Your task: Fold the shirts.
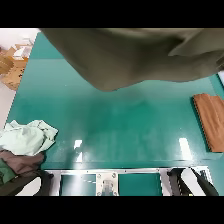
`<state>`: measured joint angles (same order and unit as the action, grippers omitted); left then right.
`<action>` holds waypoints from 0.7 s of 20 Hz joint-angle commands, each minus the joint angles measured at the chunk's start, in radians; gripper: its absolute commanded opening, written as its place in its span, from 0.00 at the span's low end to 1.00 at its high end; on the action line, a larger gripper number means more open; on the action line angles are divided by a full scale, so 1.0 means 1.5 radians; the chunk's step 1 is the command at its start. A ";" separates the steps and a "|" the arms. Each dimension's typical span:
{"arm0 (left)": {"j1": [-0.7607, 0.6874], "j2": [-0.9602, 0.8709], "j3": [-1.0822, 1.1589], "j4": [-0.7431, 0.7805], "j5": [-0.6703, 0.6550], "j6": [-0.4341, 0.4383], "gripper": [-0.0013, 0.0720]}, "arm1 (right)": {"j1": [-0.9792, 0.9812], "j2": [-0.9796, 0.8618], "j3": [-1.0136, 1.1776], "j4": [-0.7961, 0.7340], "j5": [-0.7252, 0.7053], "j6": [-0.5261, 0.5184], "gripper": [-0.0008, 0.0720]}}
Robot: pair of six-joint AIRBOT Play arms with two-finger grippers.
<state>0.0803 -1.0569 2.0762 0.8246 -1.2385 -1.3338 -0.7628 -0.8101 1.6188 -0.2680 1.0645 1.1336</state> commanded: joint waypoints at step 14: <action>0.000 -0.029 -0.329 0.126 0.089 0.064 0.05 | 0.146 0.043 -0.430 -0.086 -0.150 -0.067 0.04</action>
<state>0.0803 -1.0065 1.7489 1.1137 -1.1374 -1.3361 -0.6598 -0.6693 1.1938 -0.3992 0.9222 1.1072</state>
